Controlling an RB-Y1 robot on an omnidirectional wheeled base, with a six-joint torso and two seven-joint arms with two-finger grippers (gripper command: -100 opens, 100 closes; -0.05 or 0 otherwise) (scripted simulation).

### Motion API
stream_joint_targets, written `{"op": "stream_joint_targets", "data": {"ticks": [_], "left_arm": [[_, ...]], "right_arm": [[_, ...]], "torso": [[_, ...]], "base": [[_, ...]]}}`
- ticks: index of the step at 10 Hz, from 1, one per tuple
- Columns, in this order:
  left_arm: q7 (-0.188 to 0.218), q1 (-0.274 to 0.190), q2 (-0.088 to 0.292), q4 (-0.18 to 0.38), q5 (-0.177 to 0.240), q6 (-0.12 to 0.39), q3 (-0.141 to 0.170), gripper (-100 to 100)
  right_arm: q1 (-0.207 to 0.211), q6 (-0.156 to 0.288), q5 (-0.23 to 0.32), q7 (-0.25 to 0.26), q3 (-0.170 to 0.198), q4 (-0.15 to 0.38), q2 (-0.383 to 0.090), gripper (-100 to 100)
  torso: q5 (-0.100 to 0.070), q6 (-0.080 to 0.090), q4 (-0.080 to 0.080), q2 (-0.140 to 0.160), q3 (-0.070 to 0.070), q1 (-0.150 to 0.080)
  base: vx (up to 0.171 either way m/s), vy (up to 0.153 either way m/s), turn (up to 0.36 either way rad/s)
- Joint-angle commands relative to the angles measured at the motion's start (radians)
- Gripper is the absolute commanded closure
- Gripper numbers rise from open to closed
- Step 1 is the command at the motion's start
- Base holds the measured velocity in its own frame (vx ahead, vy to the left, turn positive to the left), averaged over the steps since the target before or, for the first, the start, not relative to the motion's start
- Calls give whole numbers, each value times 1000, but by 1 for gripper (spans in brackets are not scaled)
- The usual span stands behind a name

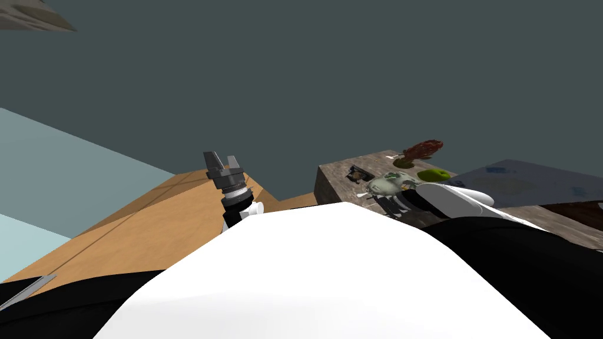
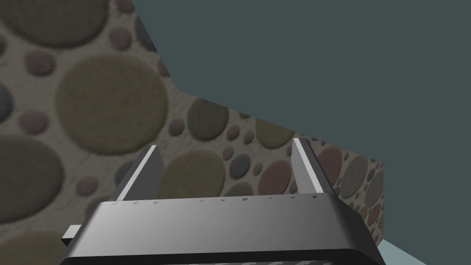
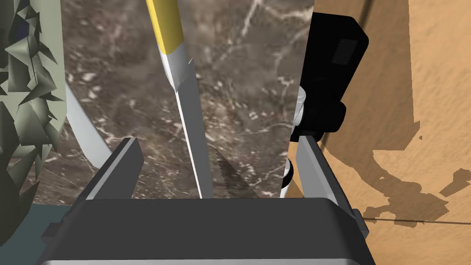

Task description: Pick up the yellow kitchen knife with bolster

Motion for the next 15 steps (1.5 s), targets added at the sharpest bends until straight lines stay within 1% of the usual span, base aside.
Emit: {"op": "stream_joint_targets", "data": {"ticks": [1,2,3,5,6,7,9,10,11,12,13,14,15], "left_arm": [[0,0,0,0,0,0,0,0],[0,0,0,0,0,0,0,0],[0,0,0,0,0,0,0,0],[0,0,0,0,0,0,0,0],[0,0,0,0,0,0,0,0],[0,0,0,0,0,0,0,0],[0,0,0,0,0,0,0,0],[0,0,0,0,0,0,0,0],[0,0,0,0,0,0,0,0],[0,0,0,0,0,0,0,0],[0,0,0,0,0,0,0,0],[0,0,0,0,0,0,0,0],[0,0,0,0,0,0,0,0]], "right_arm": [[0,0,0,0,0,0,0,-100],[1,-3,2,-2,0,-1,-1,0],[2,29,19,8,26,16,16,-100],[2,61,36,19,52,34,33,-100],[-2,49,31,14,47,30,27,-100],[-2,53,32,15,48,32,27,100],[-2,51,33,16,49,31,26,100],[1,44,34,15,50,33,24,100],[0,46,34,15,49,32,24,100],[0,46,34,15,49,32,24,0],[2,22,16,6,21,13,13,100],[2,3,5,0,6,2,3,100],[2,17,12,5,16,9,8,100]], "torso": [[0,0,0,0,0,0],[0,0,0,2,1,0],[0,0,1,2,1,0],[-1,-1,1,3,2,0],[-1,0,1,3,2,-1],[0,0,1,3,2,-1],[-1,2,1,3,2,-1],[-4,1,5,6,5,-2],[-4,1,4,7,6,-3],[-4,1,4,8,6,-3],[-4,1,4,8,6,-3],[-3,2,4,8,6,-3],[-2,1,4,7,6,-3]], "base": [[27,-13,23],[0,0,0],[-3,2,45],[-9,1,61],[0,0,0],[0,0,0],[1,0,11],[5,2,-1],[0,0,0],[0,0,0],[3,2,-78],[7,1,-80],[3,-1,-11]]}}
